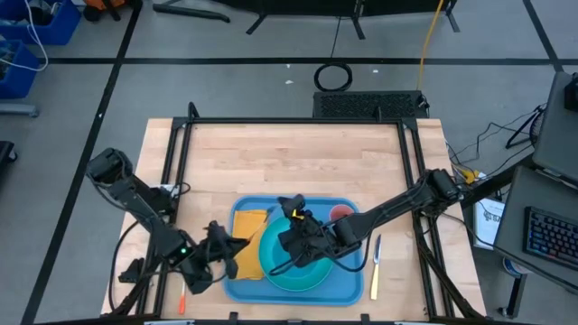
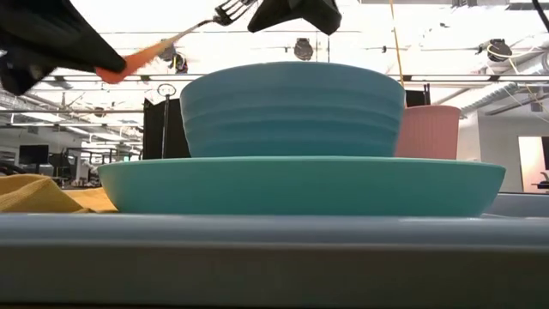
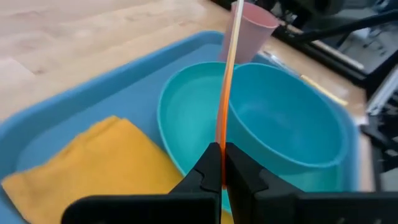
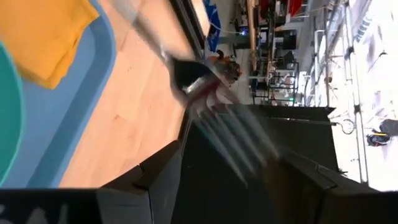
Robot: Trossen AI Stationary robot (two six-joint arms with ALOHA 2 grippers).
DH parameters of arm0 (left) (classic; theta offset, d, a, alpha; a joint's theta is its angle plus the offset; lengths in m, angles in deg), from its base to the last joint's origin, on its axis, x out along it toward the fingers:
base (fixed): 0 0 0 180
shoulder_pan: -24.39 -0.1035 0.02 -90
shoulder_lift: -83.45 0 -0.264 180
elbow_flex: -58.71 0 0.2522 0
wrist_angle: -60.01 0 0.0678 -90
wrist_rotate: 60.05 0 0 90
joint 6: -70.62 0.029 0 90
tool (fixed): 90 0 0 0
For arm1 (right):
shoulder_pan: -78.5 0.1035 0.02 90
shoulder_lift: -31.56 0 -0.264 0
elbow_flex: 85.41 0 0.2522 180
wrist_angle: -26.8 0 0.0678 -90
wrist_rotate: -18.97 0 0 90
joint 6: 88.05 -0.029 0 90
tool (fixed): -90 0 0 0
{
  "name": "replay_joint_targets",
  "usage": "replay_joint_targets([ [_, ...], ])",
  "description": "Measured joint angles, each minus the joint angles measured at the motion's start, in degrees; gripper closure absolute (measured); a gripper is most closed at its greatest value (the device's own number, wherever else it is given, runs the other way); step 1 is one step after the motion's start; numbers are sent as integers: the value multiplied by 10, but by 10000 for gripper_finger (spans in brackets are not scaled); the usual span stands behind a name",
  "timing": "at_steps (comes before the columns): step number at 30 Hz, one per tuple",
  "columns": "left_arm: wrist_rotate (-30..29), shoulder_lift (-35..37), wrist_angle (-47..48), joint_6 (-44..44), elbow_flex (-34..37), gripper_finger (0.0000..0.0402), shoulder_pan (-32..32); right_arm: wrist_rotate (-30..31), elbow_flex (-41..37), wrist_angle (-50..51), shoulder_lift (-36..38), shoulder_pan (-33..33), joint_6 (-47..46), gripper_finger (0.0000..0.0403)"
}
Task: Set up tray
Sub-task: Put the orange fork on top of the yellow napkin to the left of the light blue plate
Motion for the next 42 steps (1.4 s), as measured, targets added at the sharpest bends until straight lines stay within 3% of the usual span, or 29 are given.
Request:
replay_joint_targets([
  [9, -68, -3, 15, -135, 0, 397, 71, 0, 0, 65, 29, 3, -92, 202],
  [21, -63, -6, 16, -275, 1, 397, 101, -1, -1, 88, 42, 3, -141, 202],
  [27, -72, -28, -4, -324, 1, 397, 126, 0, -39, 85, 53, 3, -143, 202],
  [35, -91, -118, -78, -436, 1, 397, 147, 46, -137, -3, 114, 3, -131, 202],
  [42, -111, -196, -145, -525, 1, 397, 151, 28, -238, -180, 184, 3, -63, 202],
])
